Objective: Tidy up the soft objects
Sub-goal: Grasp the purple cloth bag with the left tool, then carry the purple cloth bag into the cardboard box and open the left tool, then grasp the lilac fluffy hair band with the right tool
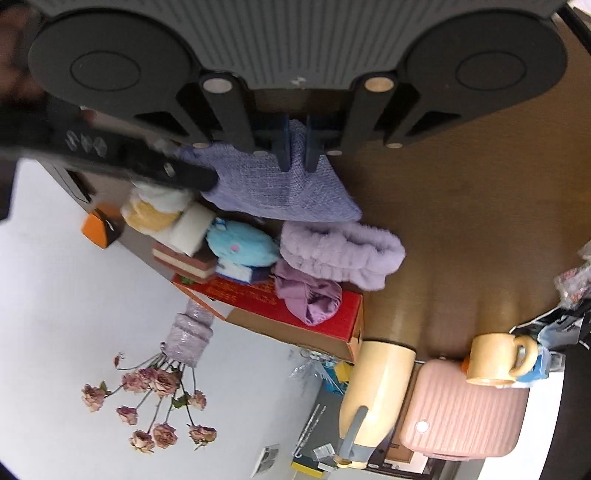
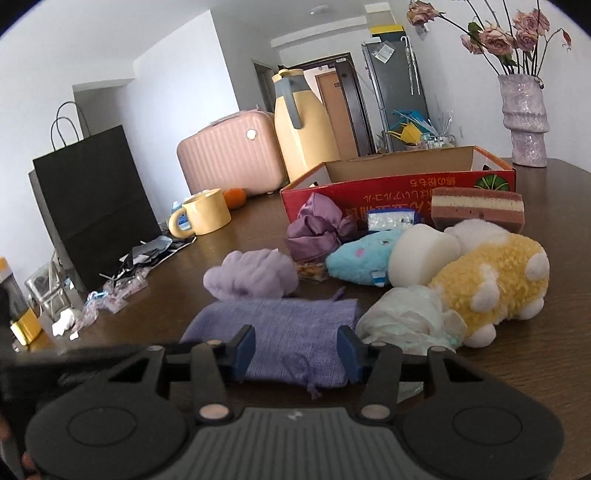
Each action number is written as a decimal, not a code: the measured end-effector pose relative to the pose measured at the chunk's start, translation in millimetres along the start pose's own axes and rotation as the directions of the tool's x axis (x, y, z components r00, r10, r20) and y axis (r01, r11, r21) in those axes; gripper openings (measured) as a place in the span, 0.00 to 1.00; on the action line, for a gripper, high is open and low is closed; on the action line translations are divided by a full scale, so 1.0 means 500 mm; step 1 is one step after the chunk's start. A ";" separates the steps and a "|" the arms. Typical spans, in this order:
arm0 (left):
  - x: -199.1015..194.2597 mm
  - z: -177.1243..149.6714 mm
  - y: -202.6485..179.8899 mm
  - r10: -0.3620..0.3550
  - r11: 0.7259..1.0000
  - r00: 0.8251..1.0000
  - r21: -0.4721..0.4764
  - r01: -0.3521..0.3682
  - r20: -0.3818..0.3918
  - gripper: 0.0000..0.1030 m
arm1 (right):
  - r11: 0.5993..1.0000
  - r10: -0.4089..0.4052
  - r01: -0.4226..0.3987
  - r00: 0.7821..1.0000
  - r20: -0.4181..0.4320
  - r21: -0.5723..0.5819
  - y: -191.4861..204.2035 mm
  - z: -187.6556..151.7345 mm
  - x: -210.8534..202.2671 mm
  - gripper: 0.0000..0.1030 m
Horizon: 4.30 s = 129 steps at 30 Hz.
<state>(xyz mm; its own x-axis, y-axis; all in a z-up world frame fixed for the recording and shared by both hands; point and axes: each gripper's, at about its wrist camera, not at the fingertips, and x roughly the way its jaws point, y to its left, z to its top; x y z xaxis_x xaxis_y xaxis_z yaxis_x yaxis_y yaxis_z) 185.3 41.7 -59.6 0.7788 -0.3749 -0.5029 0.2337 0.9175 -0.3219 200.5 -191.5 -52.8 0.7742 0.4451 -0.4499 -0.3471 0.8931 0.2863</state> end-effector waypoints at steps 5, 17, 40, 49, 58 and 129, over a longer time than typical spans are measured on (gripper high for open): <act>-0.052 -0.026 0.005 -0.024 1.000 0.999 -0.011 0.024 -0.035 0.16 | 1.000 0.009 -0.009 1.000 -0.022 -0.019 0.012 -0.006 0.012 0.67; -0.053 -0.009 0.014 0.018 1.000 1.000 -0.004 -0.018 -0.004 0.20 | 0.995 -0.032 0.027 0.998 -0.047 -0.091 0.029 -0.037 0.030 0.43; -0.055 0.088 -0.072 -0.063 0.987 0.992 0.151 0.047 0.108 0.08 | 0.974 -0.007 0.045 0.985 0.173 -0.221 0.010 0.104 -0.039 0.09; 0.226 0.440 -0.118 -0.068 0.977 0.994 0.207 0.048 0.091 0.07 | 0.957 -0.104 0.111 0.994 0.042 -0.269 -0.134 0.484 0.243 0.09; 0.581 0.577 0.005 0.200 0.972 0.972 0.153 -0.180 -0.127 0.27 | 0.977 -0.172 0.130 0.949 -0.266 -0.169 -0.231 0.577 0.638 0.17; 0.160 0.025 -0.266 0.171 0.930 0.985 0.334 -0.150 -0.032 0.78 | 0.986 -0.122 0.134 0.985 0.118 -0.097 -0.239 0.065 -0.124 0.80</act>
<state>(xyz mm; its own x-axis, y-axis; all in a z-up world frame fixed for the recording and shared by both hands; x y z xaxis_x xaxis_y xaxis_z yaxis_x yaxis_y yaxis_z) 223.6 -108.8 -47.0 0.7885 -0.2169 -0.5756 0.2950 0.9545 0.0444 211.2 -328.1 -31.6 0.8679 0.3220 -0.3782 -0.2900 0.9467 0.1404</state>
